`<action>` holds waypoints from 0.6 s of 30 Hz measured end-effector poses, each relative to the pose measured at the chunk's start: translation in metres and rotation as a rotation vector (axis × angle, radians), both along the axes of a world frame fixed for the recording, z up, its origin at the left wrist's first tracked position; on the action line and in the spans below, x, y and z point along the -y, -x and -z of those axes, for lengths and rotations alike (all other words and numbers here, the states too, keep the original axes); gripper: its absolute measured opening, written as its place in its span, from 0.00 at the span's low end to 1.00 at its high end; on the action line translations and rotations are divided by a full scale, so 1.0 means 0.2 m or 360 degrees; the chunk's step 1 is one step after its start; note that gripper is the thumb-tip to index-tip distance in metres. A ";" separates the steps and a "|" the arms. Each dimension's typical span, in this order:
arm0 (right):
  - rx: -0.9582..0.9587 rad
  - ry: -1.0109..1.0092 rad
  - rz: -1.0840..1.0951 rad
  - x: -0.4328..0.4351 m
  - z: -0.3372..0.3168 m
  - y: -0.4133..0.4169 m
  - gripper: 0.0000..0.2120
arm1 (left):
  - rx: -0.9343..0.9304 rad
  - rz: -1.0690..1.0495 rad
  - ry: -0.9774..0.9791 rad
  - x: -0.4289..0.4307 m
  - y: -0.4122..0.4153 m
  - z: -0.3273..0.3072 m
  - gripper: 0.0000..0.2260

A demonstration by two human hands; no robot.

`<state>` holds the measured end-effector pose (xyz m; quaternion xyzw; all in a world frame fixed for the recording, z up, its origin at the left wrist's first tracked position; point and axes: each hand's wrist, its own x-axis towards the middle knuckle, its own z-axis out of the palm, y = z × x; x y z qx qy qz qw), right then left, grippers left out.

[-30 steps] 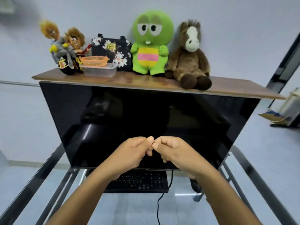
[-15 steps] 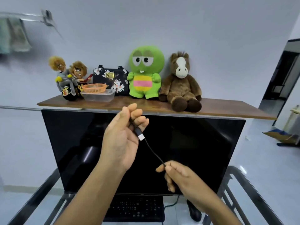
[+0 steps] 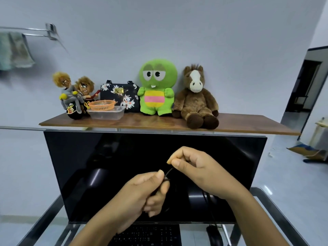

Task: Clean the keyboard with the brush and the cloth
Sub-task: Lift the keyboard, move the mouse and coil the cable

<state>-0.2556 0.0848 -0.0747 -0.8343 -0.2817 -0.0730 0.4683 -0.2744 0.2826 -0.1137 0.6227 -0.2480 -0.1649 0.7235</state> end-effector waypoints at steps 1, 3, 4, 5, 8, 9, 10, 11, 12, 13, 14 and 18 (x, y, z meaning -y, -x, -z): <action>-0.0002 -0.0053 -0.0021 -0.01 0.00 -0.01 0.07 | -0.0163 0.0066 0.0291 -0.01 0.02 -0.03 0.17; -0.0081 -0.0195 -0.0038 -0.02 0.04 -0.02 0.11 | -0.0350 0.0064 0.0929 0.00 0.03 -0.10 0.15; -0.0136 -0.0230 -0.0034 -0.03 0.08 -0.03 0.12 | -0.0377 -0.0043 0.1179 0.01 0.03 -0.14 0.15; -0.0184 -0.0222 -0.0033 -0.05 0.11 -0.04 0.12 | -0.0364 -0.0222 0.1348 0.03 0.02 -0.19 0.15; -0.0270 -0.0032 -0.0062 -0.12 0.22 -0.01 0.12 | -0.0042 -0.0797 0.1342 0.06 -0.04 -0.27 0.13; -0.0256 0.0089 -0.0063 -0.14 0.23 0.01 0.11 | 0.0192 -0.0966 0.1119 0.06 -0.08 -0.27 0.12; -0.0204 0.0213 -0.0056 -0.16 0.23 0.03 0.11 | 0.0507 -0.1145 0.0713 0.05 -0.12 -0.25 0.11; -0.0128 0.0316 -0.0041 -0.17 0.22 0.04 0.11 | 0.0851 -0.1264 0.0176 0.03 -0.16 -0.22 0.10; -0.0029 0.0395 -0.0026 -0.17 0.20 0.04 0.10 | 0.1119 -0.1247 -0.0393 0.02 -0.19 -0.18 0.11; 0.0074 0.0446 0.0001 -0.16 0.18 0.04 0.09 | 0.1254 -0.1144 -0.0883 0.00 -0.21 -0.13 0.13; 0.0146 0.0462 0.0031 -0.15 0.14 0.04 0.08 | 0.1245 -0.0996 -0.1189 -0.01 -0.22 -0.08 0.14; 0.0191 0.0422 -0.0029 -0.06 0.02 0.01 0.03 | 0.0471 -0.0337 -0.0758 -0.04 -0.12 0.03 0.17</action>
